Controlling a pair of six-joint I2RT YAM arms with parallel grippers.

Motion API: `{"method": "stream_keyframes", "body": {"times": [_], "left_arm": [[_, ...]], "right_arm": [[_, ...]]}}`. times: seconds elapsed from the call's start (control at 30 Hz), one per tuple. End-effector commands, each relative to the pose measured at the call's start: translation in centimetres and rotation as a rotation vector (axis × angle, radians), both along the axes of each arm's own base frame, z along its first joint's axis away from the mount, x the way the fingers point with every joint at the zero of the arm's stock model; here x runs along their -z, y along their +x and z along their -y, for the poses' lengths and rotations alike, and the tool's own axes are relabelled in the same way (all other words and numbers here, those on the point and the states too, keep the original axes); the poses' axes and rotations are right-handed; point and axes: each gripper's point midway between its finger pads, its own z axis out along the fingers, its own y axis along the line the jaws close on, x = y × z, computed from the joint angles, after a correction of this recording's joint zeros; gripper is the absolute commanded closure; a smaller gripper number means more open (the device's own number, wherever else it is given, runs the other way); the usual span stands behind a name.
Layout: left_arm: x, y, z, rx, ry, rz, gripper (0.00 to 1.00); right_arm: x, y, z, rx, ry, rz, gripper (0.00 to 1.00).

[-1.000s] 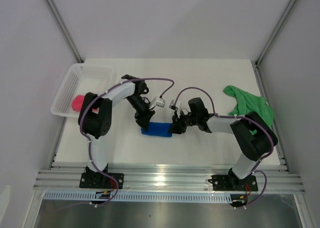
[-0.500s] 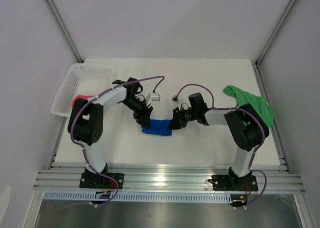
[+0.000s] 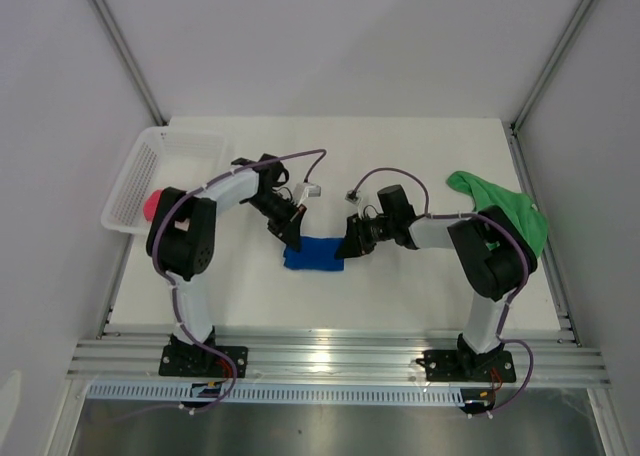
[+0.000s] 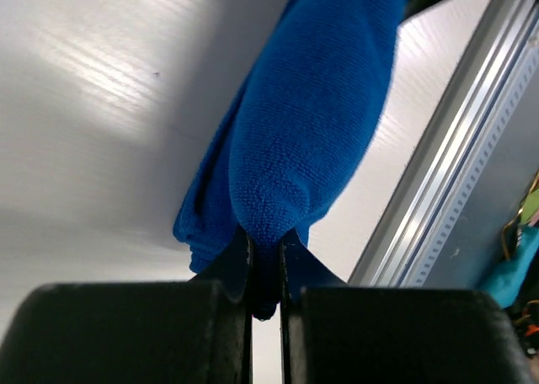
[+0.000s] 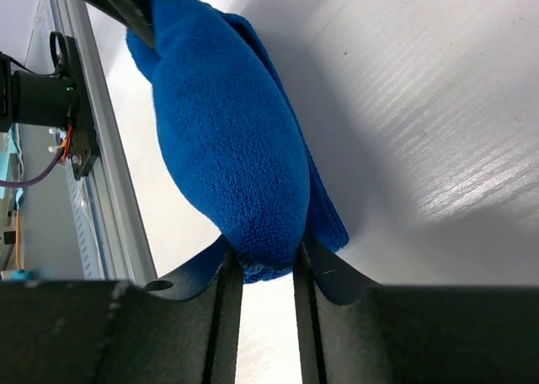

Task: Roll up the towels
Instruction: Roll the towel

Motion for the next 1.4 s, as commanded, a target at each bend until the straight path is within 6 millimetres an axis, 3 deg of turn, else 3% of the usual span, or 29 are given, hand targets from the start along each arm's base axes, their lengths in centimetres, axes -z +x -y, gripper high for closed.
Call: {"method": "stream_keyframes", "body": {"times": [0.0,0.07,0.1,0.17,0.23,0.27,0.3,0.4,0.43,0.5,0.53,0.63,0.7,0.8,0.83,0.87,0.93,0.97,1.0,1.03,1.07,1.1,1.13,1.17,1.2,1.37], "left_arm": [[1.4,0.8,-0.7,-0.088,0.105,-0.065,1.0],[1.9,0.8,-1.2,-0.092,0.138,-0.066,0.99],[2.5,0.9,-1.6,-0.096,0.171,-0.074,0.99],[2.6,1.2,-1.7,-0.097,0.188,-0.079,0.99],[2.8,1.2,-1.7,-0.088,0.188,-0.081,0.99],[2.8,1.2,-1.7,-0.083,0.188,-0.077,0.99],[2.9,1.2,-1.7,-0.083,0.189,-0.081,0.99],[2.8,1.3,-1.7,-0.077,0.188,-0.082,0.99],[2.8,1.4,-1.7,-0.076,0.188,-0.078,0.99],[2.8,1.5,-1.7,-0.075,0.189,-0.076,0.99],[2.8,1.5,-1.7,-0.076,0.187,-0.079,0.99],[2.8,1.3,-1.7,-0.063,0.183,-0.084,0.99],[2.7,1.4,-1.6,-0.055,0.176,-0.08,0.98],[2.7,1.4,-1.7,-0.05,0.181,-0.083,0.98],[2.6,1.4,-1.7,-0.052,0.185,-0.089,0.98],[2.7,1.4,-1.7,-0.054,0.188,-0.096,0.98],[2.6,1.6,-1.6,-0.057,0.191,-0.101,0.98],[2.7,1.5,-1.6,-0.062,0.195,-0.111,0.97],[2.9,1.4,-1.6,-0.064,0.199,-0.12,0.97],[2.9,1.5,-1.6,-0.07,0.202,-0.124,0.96],[2.9,1.5,-1.6,-0.077,0.205,-0.132,0.96],[3.1,1.5,-1.6,-0.08,0.209,-0.141,0.96],[3.1,1.5,-1.5,-0.081,0.21,-0.145,0.95],[3.2,1.6,-1.5,-0.08,0.209,-0.144,0.94],[3.2,1.5,-1.5,-0.081,0.209,-0.15,0.93],[3.2,1.9,-1.5,-0.087,0.214,-0.141,0.87]], "right_arm": [[-0.6,1.8,0.7,0.061,-0.056,0.067,0.7],[-1.2,2.2,1.0,0.069,-0.064,0.101,0.64],[-1.8,2.4,1.2,0.078,-0.066,0.117,0.54],[-2.4,2.8,1.7,0.085,-0.088,0.146,0.47],[-3.5,3.4,2.2,0.099,-0.098,0.19,0.24],[-4.0,3.6,2.5,0.09,-0.113,0.22,0.08],[-4.0,3.8,3.2,0.114,-0.155,0.219,0.01],[-6.8,5.5,4.9,0.144,-0.243,0.379,0.01],[-9.1,6.0,5.4,0.165,-0.25,0.461,0.01],[-11.8,7.4,6.6,0.184,-0.301,0.621,0.01],[-14.3,8.1,7.8,0.231,-0.343,0.729,0.01],[-18.8,10.1,10.3,0.279,-0.49,1.015,0.01],[-23.1,10.6,11.0,0.288,-0.528,1.218,0.01],[-25.7,11.7,12.6,0.345,-0.535,1.263,0.01],[-26.4,11.9,12.8,0.435,-0.457,1.156,0.01],[-26.0,10.6,10.7,0.303,-0.314,1.095,0.04],[-24.3,9.6,9.6,0.213,-0.21,0.961,0.48],[-23.4,9.7,9.3,0.265,-0.217,0.908,0.88],[-22.7,8.5,7.4,0.243,-0.181,0.87,1.0],[-22.8,8.0,5.9,0.233,-0.125,0.883,1.0],[-19.5,6.1,4.6,0.214,-0.104,0.794,1.0],[-19.3,4.8,3.0,0.19,-0.044,0.796,1.0],[-20.5,3.2,0.1,0.159,0.071,0.843,1.0],[-18.3,1.6,-1.0,0.161,0.115,0.746,1.0],[-18.3,0.4,-3.1,0.125,0.185,0.742,1.0],[-14.2,0.2,-6.6,0.116,0.179,0.626,1.0]]}}
